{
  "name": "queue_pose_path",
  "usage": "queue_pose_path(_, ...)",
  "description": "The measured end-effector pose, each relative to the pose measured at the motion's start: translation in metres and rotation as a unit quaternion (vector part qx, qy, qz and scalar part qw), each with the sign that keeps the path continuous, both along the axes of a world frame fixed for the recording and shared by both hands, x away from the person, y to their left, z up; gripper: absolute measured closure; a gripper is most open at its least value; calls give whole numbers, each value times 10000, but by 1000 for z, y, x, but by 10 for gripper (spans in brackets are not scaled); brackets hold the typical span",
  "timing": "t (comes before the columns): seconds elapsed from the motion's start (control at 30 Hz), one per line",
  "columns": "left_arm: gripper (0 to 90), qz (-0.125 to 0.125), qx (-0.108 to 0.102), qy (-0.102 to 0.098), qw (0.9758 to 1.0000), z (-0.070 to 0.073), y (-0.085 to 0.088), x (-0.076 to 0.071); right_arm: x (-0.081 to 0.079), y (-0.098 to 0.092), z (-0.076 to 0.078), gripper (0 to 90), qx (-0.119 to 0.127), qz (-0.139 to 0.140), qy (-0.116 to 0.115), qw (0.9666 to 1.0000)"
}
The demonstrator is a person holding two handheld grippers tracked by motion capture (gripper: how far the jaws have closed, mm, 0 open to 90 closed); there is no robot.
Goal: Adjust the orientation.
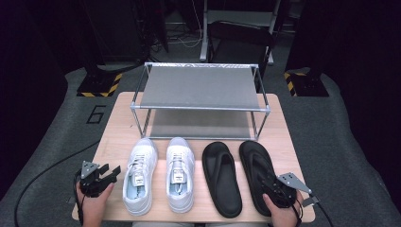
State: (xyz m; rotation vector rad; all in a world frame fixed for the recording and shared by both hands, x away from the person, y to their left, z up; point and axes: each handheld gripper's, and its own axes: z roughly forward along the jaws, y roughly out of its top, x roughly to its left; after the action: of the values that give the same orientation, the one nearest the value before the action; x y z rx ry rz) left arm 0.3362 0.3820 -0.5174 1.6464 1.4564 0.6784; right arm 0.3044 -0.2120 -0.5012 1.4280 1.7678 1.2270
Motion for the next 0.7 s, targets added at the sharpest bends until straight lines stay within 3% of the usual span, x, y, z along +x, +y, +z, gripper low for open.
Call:
queue_pose_path(0.13,452,18,-30,-65,10000,-2,-1,1,2,1,-1,527,56,47,40,10000)
queue_pose_path(0.2,454,-40,-33,21,10000,0,0,1,2,2,0,507,190,-8,119,9997)
queue_pose_path(0.33,454,-75,-20,-25,10000,0,-1,-1,-2,12,6,562,54,-36,1,10000)
queue_pose_path(0.43,453,-82,0,-61,9999,0,-1,-3,-7,24,11,601,122,248,-54,9996)
queue_pose_path(0.57,453,-65,10,-89,9999,-1,-1,-2,-6,38,9,608,-30,478,96,9988)
queue_pose_path(0.6,453,-65,10,-89,9999,-1,-1,-2,-5,40,8,615,-187,361,102,9991)
queue_pose_path(0.7,453,-79,18,-31,10000,-1,-1,-1,-2,39,7,619,-329,231,86,9992)
